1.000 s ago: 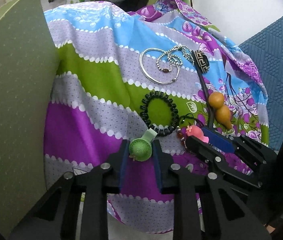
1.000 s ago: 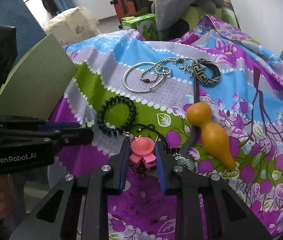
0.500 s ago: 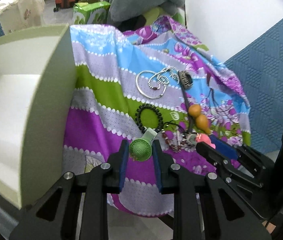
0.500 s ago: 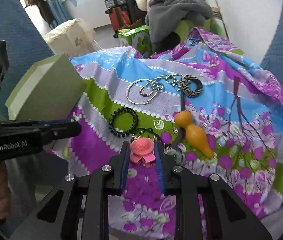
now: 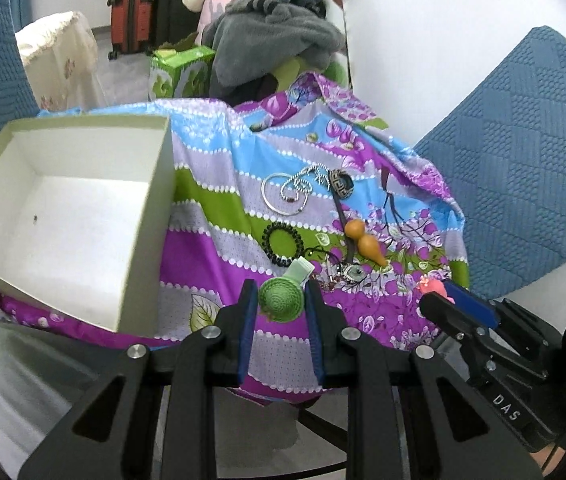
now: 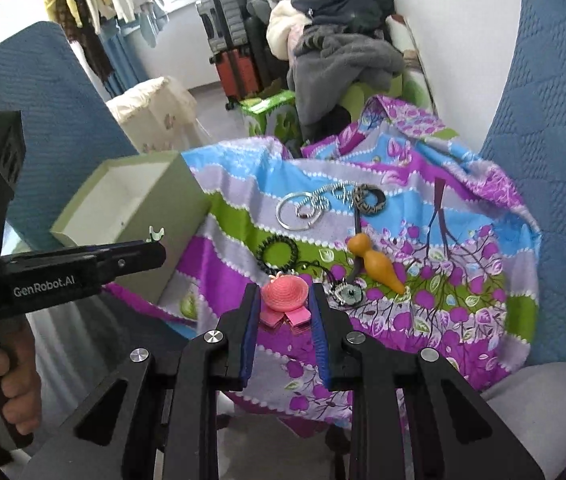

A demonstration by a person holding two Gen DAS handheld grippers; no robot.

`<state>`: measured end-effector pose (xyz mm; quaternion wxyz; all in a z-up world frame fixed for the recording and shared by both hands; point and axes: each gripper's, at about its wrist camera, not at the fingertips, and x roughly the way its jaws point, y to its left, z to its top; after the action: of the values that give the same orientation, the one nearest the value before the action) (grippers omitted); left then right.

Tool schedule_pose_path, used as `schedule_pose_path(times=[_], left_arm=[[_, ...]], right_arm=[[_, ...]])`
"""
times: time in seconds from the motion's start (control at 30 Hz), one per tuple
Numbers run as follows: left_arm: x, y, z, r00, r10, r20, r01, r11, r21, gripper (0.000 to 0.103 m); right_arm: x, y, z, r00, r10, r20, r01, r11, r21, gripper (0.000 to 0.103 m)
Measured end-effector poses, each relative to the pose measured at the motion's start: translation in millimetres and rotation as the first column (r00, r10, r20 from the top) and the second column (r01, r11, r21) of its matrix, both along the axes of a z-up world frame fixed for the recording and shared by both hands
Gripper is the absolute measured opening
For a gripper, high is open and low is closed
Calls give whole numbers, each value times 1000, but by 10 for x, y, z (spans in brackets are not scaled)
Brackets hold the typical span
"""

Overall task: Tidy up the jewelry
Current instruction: 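Carry the green pendant and pink charm over the white box with both tools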

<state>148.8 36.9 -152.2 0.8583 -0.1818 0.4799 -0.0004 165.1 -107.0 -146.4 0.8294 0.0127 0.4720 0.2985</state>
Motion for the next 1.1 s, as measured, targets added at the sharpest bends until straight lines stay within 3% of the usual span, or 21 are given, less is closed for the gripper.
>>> schedule_pose_path(times=[0.33, 0.6, 0.83, 1.1], left_arm=[[-71, 237, 487, 995, 21, 100, -22, 1000, 16, 24], [-95, 560, 778, 983, 67, 171, -75, 996, 42, 24], [-130, 964, 819, 971, 142, 190, -152, 988, 38, 24], [-187, 1405, 648, 963, 219, 155, -226, 974, 28, 24]], right_arm=[[106, 97, 543, 997, -35, 70, 31, 998, 52, 22], [226, 385, 889, 991, -7, 133, -3, 997, 76, 22], [326, 880, 1054, 982, 92, 167, -105, 992, 69, 22], [380, 1491, 976, 970, 193, 150, -204, 977, 65, 22]])
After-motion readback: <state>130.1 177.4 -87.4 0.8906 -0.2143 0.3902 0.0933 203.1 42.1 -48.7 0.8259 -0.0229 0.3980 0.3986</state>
